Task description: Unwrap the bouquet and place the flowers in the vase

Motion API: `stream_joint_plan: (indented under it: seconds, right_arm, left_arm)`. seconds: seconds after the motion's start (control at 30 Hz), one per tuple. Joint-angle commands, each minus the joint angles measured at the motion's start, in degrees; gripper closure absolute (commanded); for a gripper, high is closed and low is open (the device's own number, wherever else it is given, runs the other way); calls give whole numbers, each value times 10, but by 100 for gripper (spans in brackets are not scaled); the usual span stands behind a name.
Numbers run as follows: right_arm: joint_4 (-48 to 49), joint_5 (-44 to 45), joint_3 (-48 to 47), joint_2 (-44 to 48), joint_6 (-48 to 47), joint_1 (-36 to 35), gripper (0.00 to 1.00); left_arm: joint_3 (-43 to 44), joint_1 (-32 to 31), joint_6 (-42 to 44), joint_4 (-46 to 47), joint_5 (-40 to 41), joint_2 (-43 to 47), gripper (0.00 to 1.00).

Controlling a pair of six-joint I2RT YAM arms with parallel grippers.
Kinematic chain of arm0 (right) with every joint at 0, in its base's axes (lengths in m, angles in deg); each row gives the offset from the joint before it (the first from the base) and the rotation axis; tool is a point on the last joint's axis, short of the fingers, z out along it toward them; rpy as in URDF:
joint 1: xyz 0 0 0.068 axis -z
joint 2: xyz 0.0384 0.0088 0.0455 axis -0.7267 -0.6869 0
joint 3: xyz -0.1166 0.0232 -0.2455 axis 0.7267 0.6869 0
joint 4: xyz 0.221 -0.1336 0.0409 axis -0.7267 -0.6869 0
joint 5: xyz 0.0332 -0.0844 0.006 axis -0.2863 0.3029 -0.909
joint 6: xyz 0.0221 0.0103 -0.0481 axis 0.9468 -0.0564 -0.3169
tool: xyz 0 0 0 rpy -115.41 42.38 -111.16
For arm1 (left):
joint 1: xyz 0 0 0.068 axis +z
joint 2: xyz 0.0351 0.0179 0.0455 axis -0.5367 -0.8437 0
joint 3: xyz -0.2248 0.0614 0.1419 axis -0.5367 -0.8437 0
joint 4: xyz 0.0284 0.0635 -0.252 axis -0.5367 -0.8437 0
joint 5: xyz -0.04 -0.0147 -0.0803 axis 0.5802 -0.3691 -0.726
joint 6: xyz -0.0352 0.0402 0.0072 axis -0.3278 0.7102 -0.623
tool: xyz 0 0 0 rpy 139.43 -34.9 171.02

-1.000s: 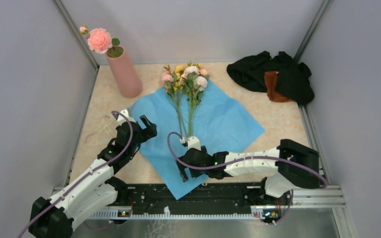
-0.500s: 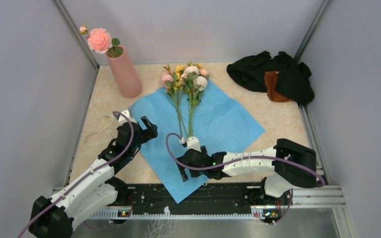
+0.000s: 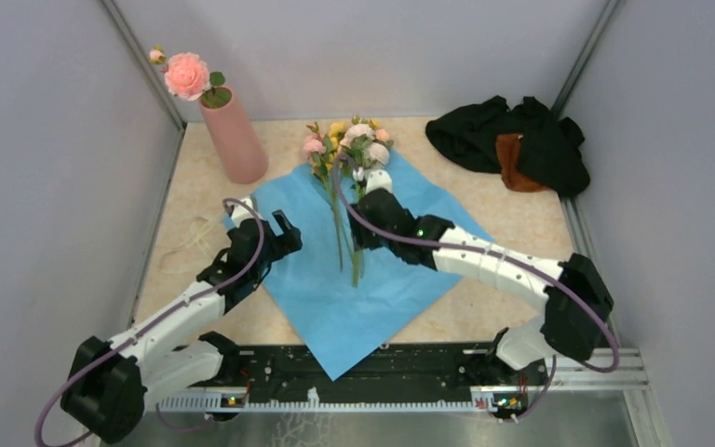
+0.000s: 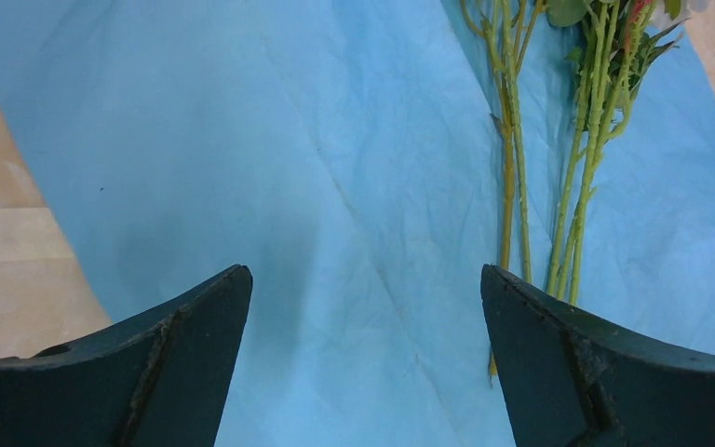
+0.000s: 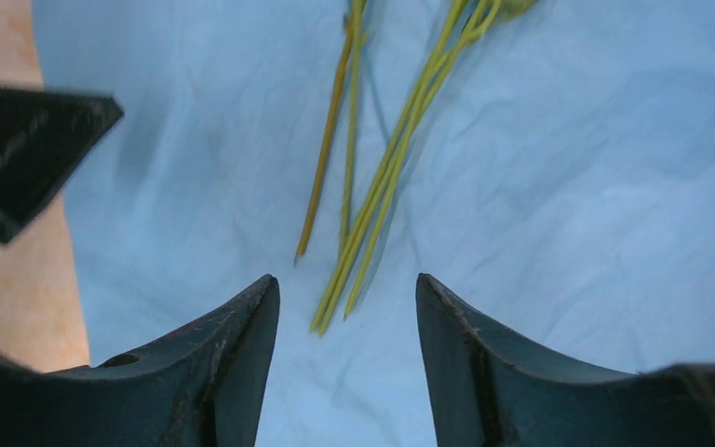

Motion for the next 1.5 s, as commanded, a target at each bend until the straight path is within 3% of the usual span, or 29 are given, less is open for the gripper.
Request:
stream_joint_plan:
  seconds: [0.0, 0.13, 0.27, 0.4, 0.57, 0.97, 1.07, 1.23, 1.47]
  right_arm:
    - [-3, -42, -99, -76, -86, 55, 48]
    - [6, -77, -190, -164, -108, 89, 67]
    - [-1, -115, -289, -261, -120, 104, 76]
    - [-38, -133, -411, -361, -142, 108, 78]
    - [-53, -159, -493, -453, -147, 127, 74]
    - [-49, -190, -531, -531, -144, 147, 72]
    - [-48, -190, -530, -534, -143, 149, 78]
    - [-47, -202, -522, -525, -143, 151, 96]
    - [-53, -195, -511, -480, -149, 152, 100]
  left_arm:
    - [20, 3, 0, 60, -14, -56, 1]
    - [5, 3, -22, 96, -27, -102, 1]
    - [-17, 3, -27, 129, -18, -94, 1]
    - [-16, 3, -21, 115, 13, -66, 1]
    - [-8, 3, -9, 89, 25, -43, 1]
    - [-1, 3, -1, 74, 34, -38, 1]
    - [1, 3, 2, 72, 33, -38, 1]
    - [4, 3, 5, 71, 33, -39, 1]
    - [32, 3, 15, 75, 31, -61, 1]
